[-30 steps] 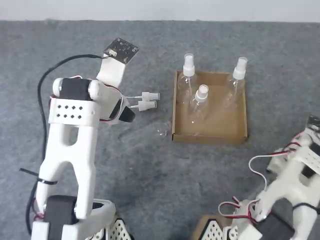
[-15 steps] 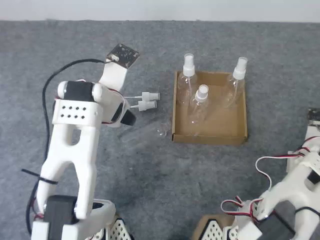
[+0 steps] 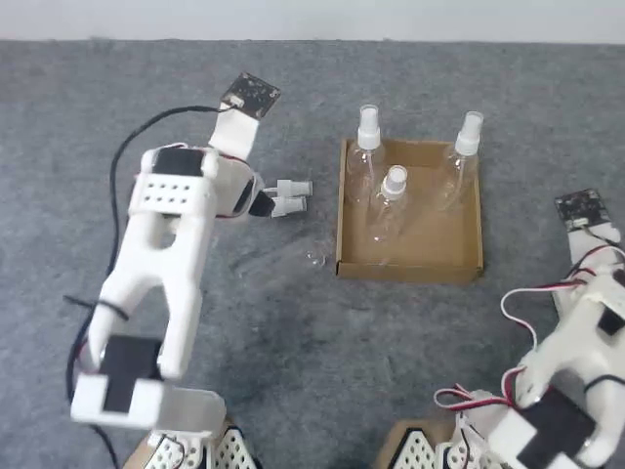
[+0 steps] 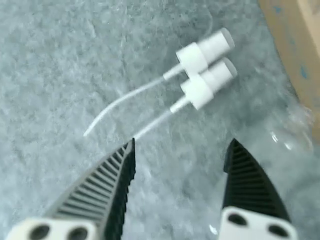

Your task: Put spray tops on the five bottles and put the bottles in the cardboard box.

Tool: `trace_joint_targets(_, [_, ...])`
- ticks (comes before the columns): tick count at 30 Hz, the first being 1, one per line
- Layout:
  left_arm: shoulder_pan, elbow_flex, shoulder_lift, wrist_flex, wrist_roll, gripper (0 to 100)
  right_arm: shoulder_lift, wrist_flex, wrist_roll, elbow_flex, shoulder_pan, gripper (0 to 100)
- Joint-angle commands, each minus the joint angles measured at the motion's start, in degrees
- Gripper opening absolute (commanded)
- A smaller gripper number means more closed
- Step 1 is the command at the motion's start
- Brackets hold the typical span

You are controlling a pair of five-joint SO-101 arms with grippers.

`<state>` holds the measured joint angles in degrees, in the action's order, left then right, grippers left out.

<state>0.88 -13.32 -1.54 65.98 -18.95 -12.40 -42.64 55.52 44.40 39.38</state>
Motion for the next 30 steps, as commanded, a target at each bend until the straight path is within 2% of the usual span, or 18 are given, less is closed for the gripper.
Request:
trace_joint_targets(1, [-0.4,6.4,-3.5,-4.0,-1.6,26,1.3,0.5,5.8,-3.9,-0.4,8.2])
trace_joint_targets(10, [-1.6,14.5,-17.8,-16.4,-0.6,26,4.3,0.6,6.2,-3.7,-0.6,8.4])
trace_joint_targets(15, [-3.2,20.3,-24.2,-18.7,9.1,26,4.3,0.6,6.2,-3.7,-0.6,8.4])
trace_joint_targets(19, [-4.7,25.1,-30.9,-18.7,13.7,26,3.9,0.5,5.8,-3.7,-0.3,8.4])
trace_joint_targets(22, [-4.8,28.2,-35.7,-16.9,14.1,26,3.8,0.5,5.8,-3.7,-0.2,8.4])
trace_joint_targets(30, [-2.9,31.5,-37.2,-1.2,9.7,26,3.7,0.5,5.8,-3.7,-0.3,8.4])
